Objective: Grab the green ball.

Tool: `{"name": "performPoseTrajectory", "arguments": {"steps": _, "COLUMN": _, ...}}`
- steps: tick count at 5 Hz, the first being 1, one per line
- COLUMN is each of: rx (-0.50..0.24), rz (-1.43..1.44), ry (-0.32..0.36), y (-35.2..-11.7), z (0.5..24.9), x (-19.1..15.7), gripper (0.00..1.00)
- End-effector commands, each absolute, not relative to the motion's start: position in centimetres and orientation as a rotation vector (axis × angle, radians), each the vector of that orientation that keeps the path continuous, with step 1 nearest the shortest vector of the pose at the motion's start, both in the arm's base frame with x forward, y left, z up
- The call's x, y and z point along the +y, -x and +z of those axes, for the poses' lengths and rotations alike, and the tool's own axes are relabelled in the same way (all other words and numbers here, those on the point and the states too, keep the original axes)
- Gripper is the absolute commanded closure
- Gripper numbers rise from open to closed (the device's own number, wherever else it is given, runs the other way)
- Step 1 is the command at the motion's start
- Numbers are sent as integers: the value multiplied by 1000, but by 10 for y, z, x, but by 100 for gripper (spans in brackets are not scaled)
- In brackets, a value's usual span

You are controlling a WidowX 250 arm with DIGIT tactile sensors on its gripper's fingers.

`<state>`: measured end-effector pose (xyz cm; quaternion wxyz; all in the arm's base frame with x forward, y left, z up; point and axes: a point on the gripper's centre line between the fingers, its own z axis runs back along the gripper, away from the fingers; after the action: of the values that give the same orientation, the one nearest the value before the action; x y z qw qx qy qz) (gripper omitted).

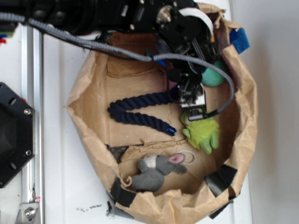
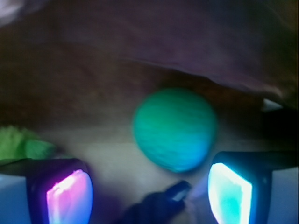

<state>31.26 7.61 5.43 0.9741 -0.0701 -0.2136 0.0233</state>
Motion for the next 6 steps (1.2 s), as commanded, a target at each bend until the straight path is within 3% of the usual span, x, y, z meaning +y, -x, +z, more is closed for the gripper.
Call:
{"name": "performPoseTrajectory", "arguments": {"steps": 1, "rx": -495, "rz": 93, "ry": 80, "y": -319, "z": 66, "x": 94, "gripper": 0}}
{"name": "performPoseTrajectory", "arguments": {"steps": 3, "rx": -517, "rz": 136, "ry": 73, "y": -343, "z": 67, "x": 97, "gripper": 0}}
{"name": "performPoseTrajectory", "arguments": {"steps": 5, "rx": -505, "rz": 102, "ry": -6, "y": -348, "z": 46, "x": 90, "gripper": 0}}
{"name": "performPoseTrajectory", "arguments": {"steps": 6, "rx": -499, "rz": 90, "ry": -11, "y": -347, "z": 44, "x": 88, "gripper": 0}}
